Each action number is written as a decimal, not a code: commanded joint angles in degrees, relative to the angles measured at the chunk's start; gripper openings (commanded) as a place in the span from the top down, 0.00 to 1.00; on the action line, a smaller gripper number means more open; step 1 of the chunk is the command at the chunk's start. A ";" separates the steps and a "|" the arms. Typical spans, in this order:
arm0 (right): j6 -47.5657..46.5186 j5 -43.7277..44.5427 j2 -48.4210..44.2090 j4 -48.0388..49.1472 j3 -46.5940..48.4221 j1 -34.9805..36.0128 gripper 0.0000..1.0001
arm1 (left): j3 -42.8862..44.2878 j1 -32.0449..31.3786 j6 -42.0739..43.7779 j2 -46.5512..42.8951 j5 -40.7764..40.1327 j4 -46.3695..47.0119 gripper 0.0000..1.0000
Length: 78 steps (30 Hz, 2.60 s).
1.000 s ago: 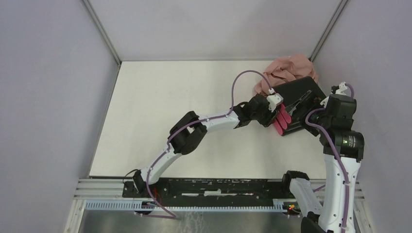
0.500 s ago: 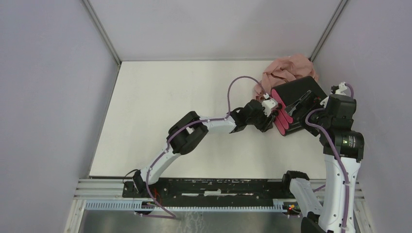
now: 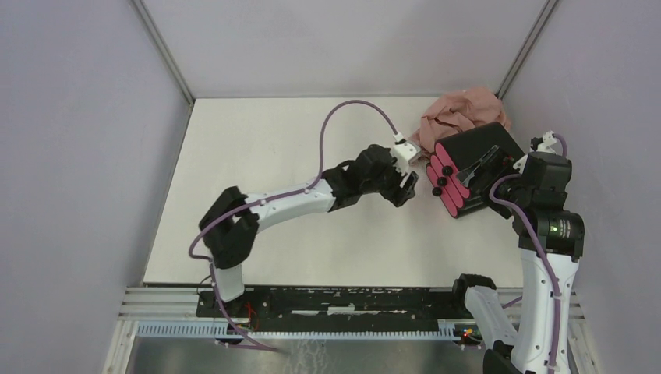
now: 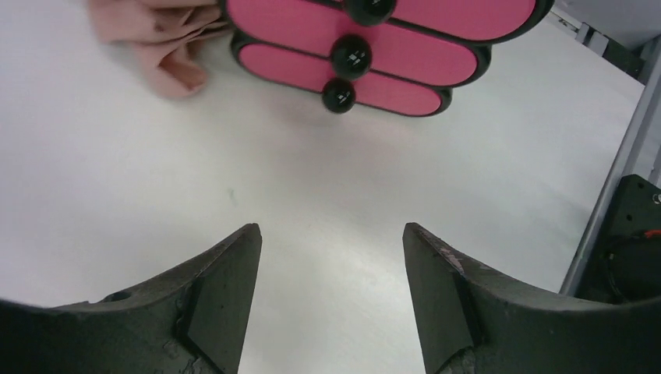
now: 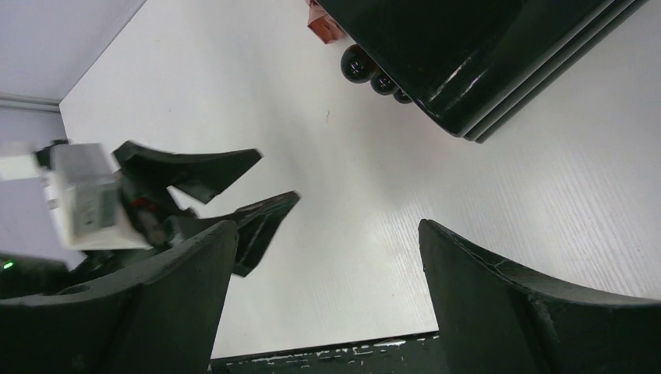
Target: Organize the makeup
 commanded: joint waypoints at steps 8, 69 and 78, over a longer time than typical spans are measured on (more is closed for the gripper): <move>0.69 -4.15 -1.41 6.83 -2.11 0.29 0.07 | -14.48 18.34 -15.73 -27.46 -15.27 -18.05 0.16; 4.40 -6.30 -2.03 10.87 -4.21 0.32 0.07 | -16.42 21.40 -9.24 -43.05 -30.05 -21.64 0.02; 4.39 -6.18 -2.11 10.98 -4.50 0.31 0.07 | -16.87 21.38 -9.31 -43.27 -30.00 -21.68 0.02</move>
